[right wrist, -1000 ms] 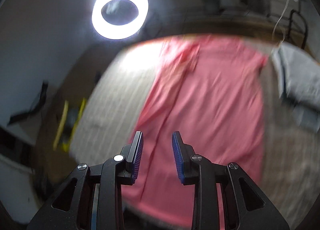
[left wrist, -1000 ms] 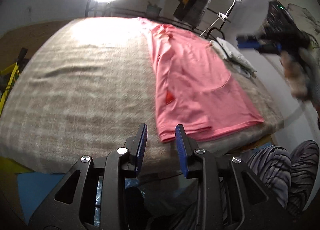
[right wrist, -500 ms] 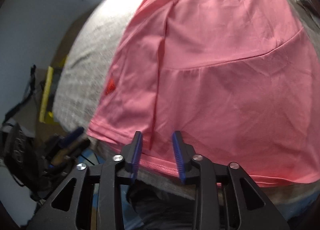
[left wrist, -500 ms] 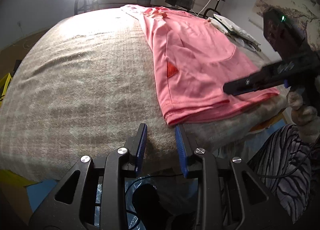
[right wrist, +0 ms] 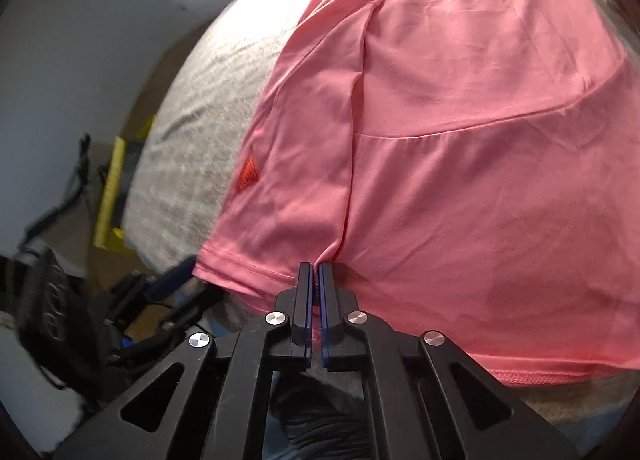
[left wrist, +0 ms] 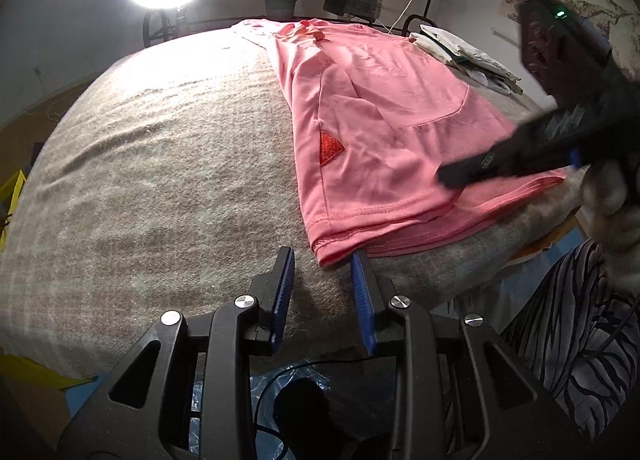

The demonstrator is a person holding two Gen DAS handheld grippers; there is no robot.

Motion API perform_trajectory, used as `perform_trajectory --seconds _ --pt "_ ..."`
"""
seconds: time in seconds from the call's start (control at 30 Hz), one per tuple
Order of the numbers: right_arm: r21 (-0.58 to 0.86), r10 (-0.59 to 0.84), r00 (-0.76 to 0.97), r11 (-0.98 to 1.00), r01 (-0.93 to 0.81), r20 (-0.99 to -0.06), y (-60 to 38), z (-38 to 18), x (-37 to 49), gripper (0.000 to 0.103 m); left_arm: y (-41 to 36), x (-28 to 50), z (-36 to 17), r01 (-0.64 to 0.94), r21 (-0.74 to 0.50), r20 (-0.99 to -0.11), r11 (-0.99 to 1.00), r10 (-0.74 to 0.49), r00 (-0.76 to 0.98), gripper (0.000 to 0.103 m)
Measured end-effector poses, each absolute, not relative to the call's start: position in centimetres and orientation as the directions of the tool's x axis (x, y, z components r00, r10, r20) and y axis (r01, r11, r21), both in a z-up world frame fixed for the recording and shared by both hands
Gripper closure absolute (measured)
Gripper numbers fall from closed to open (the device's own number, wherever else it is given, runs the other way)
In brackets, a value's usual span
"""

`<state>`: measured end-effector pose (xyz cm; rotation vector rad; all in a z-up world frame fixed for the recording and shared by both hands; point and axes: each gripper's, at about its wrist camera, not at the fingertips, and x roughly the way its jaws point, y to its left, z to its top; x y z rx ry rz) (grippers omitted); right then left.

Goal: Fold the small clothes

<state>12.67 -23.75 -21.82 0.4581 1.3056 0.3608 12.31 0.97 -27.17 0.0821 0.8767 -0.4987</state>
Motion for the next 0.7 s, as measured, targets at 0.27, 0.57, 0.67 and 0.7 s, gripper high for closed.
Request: perform_trajectory --seconds 0.27,0.57,0.67,0.7 --pt "0.606 0.561 0.322 0.793 0.054 -0.763 -28.9 -20.2 11.3 0.102 -0.7 12.9 -27.4 0.464 -0.108 -0.753 0.88 -0.376 0.54 0.074" --pt "0.659 0.6 0.335 0.747 0.088 -0.726 -30.0 -20.4 10.8 0.102 -2.5 13.0 -25.9 0.472 -0.051 -0.72 0.88 -0.36 0.594 0.102" --pt "0.672 0.604 0.412 0.74 0.027 -0.682 -30.4 -17.0 9.7 0.102 -1.7 11.6 -24.1 0.469 -0.064 -0.677 0.881 -0.384 0.628 0.102" --pt "0.655 0.591 0.437 0.756 -0.006 -0.678 -30.3 -16.0 9.3 0.102 -1.8 11.4 -24.2 0.472 -0.05 -0.678 0.88 -0.377 0.631 0.102"
